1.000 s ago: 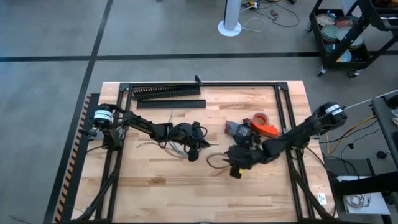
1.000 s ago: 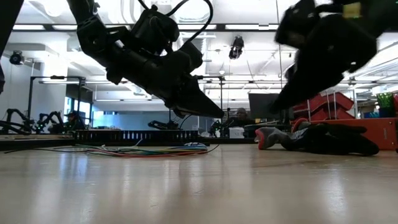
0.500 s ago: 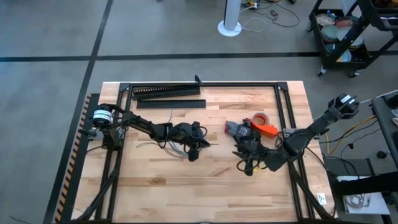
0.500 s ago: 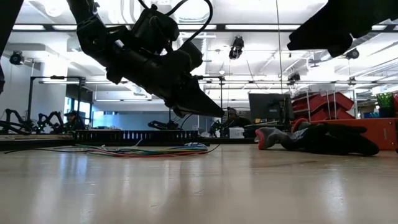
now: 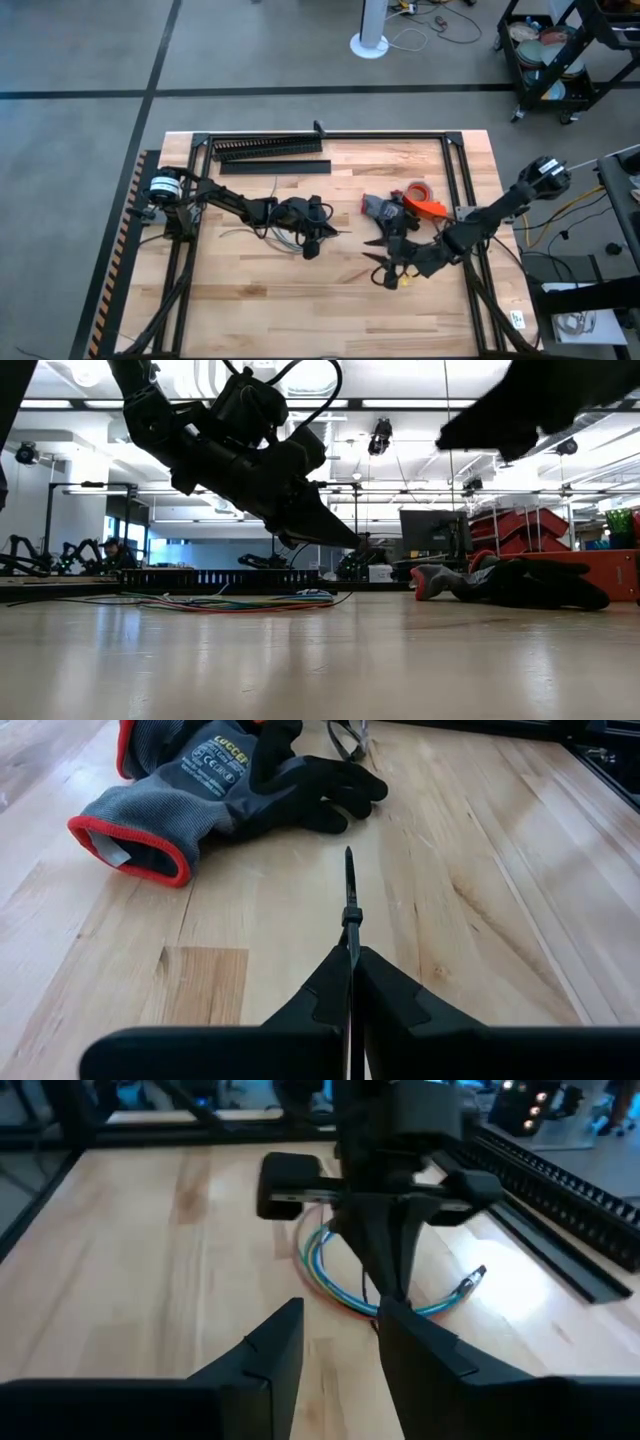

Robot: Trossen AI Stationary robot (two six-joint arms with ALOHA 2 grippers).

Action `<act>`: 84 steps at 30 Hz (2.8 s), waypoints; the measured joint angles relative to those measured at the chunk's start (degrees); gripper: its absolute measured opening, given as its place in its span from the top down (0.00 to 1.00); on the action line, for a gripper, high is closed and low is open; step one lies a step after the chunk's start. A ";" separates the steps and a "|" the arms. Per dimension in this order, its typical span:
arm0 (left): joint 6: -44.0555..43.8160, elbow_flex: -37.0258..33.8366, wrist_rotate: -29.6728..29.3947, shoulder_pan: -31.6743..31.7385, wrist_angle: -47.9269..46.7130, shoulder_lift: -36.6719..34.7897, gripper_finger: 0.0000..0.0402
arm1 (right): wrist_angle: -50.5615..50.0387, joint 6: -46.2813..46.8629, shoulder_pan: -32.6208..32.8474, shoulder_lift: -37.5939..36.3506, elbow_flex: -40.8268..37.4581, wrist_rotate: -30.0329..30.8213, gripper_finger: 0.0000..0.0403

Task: Ziptie cables
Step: Wrap the black zip tie on the cable

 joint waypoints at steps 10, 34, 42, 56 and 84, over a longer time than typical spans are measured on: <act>-0.26 0.00 0.00 -0.01 0.11 -0.02 1.00 | -6.51 2.82 -0.08 0.09 2.21 5.33 0.81; -0.28 0.00 0.48 -0.01 2.25 -0.43 1.00 | 76.08 -10.92 -6.45 46.66 -11.21 -1.74 0.83; -0.39 0.04 2.68 -0.01 1.92 -0.55 1.00 | 75.84 -17.01 -12.83 44.98 -13.93 -10.53 0.82; -2.84 0.04 3.43 0.00 2.43 -0.55 1.00 | 75.94 -21.55 -22.03 43.30 -12.89 -23.81 0.88; -2.99 0.02 2.98 0.01 4.79 -0.52 1.00 | 75.96 -21.94 -21.92 41.63 -11.43 -25.05 0.91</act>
